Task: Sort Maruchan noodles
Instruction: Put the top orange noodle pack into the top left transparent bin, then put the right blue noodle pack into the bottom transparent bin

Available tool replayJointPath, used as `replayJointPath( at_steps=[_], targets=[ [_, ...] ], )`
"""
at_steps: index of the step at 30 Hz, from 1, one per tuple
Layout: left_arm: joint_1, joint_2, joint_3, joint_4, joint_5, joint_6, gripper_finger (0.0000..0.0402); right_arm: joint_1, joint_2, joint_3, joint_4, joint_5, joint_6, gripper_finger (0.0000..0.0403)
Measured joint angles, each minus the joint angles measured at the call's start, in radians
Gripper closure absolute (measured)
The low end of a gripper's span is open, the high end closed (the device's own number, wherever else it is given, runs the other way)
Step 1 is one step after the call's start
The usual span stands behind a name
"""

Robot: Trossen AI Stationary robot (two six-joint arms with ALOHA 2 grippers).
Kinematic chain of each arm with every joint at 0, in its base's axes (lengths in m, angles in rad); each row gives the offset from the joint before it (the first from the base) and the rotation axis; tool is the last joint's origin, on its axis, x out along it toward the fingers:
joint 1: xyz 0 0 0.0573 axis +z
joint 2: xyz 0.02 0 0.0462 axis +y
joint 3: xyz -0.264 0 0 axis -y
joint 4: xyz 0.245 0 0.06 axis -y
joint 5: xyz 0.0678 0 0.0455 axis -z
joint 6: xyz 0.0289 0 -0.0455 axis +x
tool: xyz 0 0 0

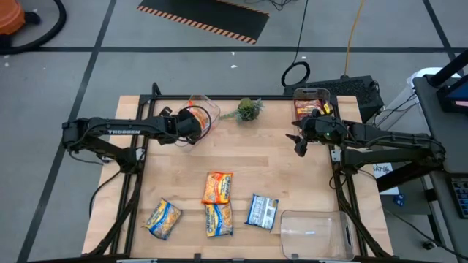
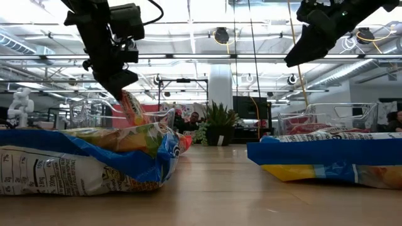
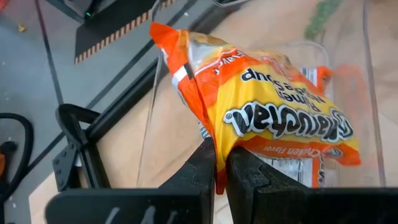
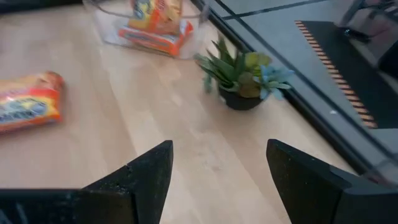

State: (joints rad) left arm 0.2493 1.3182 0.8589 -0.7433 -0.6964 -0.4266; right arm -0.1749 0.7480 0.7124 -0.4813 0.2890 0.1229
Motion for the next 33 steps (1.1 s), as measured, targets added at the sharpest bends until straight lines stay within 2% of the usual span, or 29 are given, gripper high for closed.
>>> replayJointPath(
  at_steps=[3,6,9,13,17,19,25,33],
  targets=[
    [0.000,-0.005,0.000,-0.017,0.005,0.002,0.0343,0.004,0.008,0.000,0.032,-0.053,0.027,0.0149],
    [0.000,-0.016,0.000,-0.045,0.007,-0.017,0.0293,0.030,0.025,-0.011,0.104,-0.089,0.045,0.0149],
    [-0.003,-0.039,0.000,-0.053,0.008,-0.068,0.0247,0.064,0.053,-0.039,0.226,-0.128,0.091,0.0149],
    [-0.016,-0.094,0.019,-0.102,0.024,-0.121,0.0212,0.120,0.119,-0.050,0.432,-0.257,0.158,0.0149],
    [-0.057,-0.158,0.040,-0.149,0.028,-0.170,0.0207,0.173,0.206,-0.050,0.566,-0.407,0.213,0.0149],
    [-0.081,-0.196,0.043,-0.149,0.042,-0.176,0.0206,0.192,0.248,-0.029,0.583,-0.448,0.221,0.0149],
    [-0.164,-0.273,0.045,-0.122,0.060,-0.189,0.0206,0.245,0.366,0.056,0.544,-0.447,0.230,0.0149],
    [-0.290,-0.270,0.045,-0.120,0.061,-0.230,0.0206,0.366,0.534,0.177,0.461,-0.448,0.206,0.0149]
  ],
)
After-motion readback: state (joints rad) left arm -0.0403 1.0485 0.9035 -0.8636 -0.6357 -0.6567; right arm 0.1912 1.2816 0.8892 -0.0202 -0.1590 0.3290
